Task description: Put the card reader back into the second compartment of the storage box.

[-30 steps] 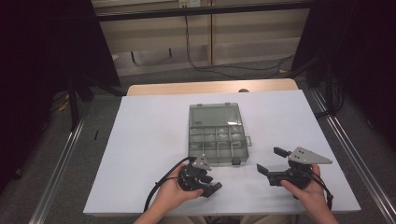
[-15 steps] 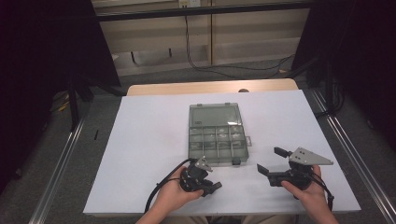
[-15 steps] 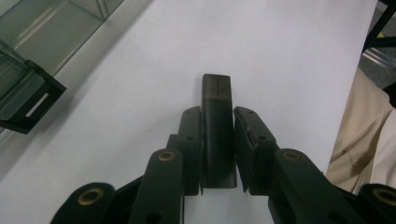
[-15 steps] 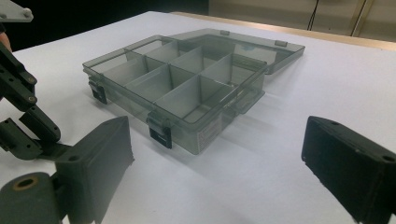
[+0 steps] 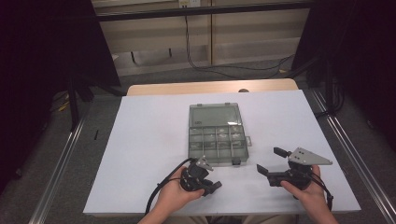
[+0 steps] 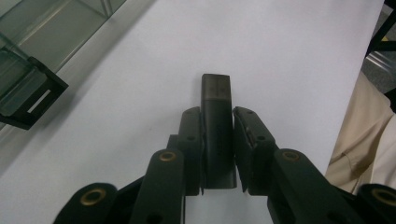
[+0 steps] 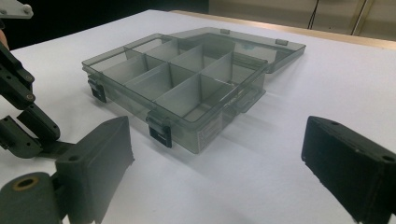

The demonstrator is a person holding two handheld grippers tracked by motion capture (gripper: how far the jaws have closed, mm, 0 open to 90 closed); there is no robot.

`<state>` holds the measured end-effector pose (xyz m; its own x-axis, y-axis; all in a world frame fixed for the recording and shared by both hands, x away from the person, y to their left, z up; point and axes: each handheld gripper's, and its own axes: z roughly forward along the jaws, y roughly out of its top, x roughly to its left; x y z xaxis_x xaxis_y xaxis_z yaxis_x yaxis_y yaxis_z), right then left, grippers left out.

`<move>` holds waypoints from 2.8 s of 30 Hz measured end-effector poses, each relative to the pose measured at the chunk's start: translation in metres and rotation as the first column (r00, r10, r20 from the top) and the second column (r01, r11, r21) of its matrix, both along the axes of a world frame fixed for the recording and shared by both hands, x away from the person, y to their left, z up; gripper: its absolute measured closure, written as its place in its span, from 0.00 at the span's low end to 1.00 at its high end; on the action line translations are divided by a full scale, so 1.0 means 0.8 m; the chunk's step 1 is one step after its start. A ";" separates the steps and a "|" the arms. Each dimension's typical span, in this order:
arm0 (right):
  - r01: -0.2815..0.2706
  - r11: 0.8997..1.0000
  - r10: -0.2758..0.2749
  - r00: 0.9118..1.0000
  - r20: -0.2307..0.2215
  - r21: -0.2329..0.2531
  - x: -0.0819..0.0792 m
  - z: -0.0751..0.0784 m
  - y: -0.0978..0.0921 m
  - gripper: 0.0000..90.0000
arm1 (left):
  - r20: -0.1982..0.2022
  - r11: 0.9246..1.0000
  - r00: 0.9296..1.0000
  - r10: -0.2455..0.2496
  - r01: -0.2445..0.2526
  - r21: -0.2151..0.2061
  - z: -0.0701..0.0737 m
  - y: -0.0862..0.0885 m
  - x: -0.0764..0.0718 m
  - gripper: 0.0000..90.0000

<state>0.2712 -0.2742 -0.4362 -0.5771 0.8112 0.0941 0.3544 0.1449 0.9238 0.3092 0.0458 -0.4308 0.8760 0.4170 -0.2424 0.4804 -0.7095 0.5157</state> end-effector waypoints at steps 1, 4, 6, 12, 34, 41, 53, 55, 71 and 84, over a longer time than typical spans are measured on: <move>0.000 1.000 0.000 1.000 0.000 0.000 0.000 0.000 0.000 0.09 | 0.002 1.000 1.000 -0.007 0.007 0.003 0.000 0.000 0.001 0.82; 0.000 1.000 0.000 1.000 0.005 0.000 0.000 0.000 -0.001 0.09 | -0.009 1.000 1.000 0.006 -0.007 -0.002 0.001 0.000 0.003 0.82; 0.004 1.000 -0.004 1.000 0.005 -0.002 0.000 0.000 -0.001 0.09 | 0.007 1.000 1.000 0.009 -0.009 0.006 0.002 0.001 0.005 0.82; 0.004 1.000 -0.004 1.000 0.007 0.003 0.000 0.001 -0.001 0.09 | 0.020 0.999 0.999 0.038 -0.038 -0.026 0.016 0.008 0.010 0.82; -0.003 1.000 0.003 1.000 -0.001 0.001 0.001 -0.001 0.002 0.09 | 0.041 0.992 0.996 0.080 -0.076 -0.105 0.052 0.006 0.024 0.82; -0.006 1.000 0.006 1.000 -0.001 0.000 0.001 -0.002 0.002 0.09 | 0.056 0.989 0.994 0.093 -0.086 -0.120 0.064 0.002 0.029 0.82; -0.005 1.000 0.005 1.000 0.000 0.002 0.001 -0.001 0.001 0.09 | 0.040 0.979 0.991 0.129 -0.121 -0.162 0.077 0.001 0.050 0.82; -0.006 1.000 0.006 1.000 0.000 0.003 0.001 -0.001 0.001 0.09 | 0.038 0.978 0.990 0.140 -0.132 -0.164 0.077 0.000 0.053 0.82; -0.008 1.000 0.008 1.000 0.000 0.000 0.001 -0.001 0.001 0.09 | 0.028 0.972 0.982 0.185 -0.179 -0.155 0.074 -0.005 0.076 0.82; -0.011 1.000 0.011 1.000 0.000 0.000 0.001 -0.002 0.001 0.09 | 0.042 0.969 0.978 0.202 -0.194 -0.152 0.077 -0.009 0.084 0.82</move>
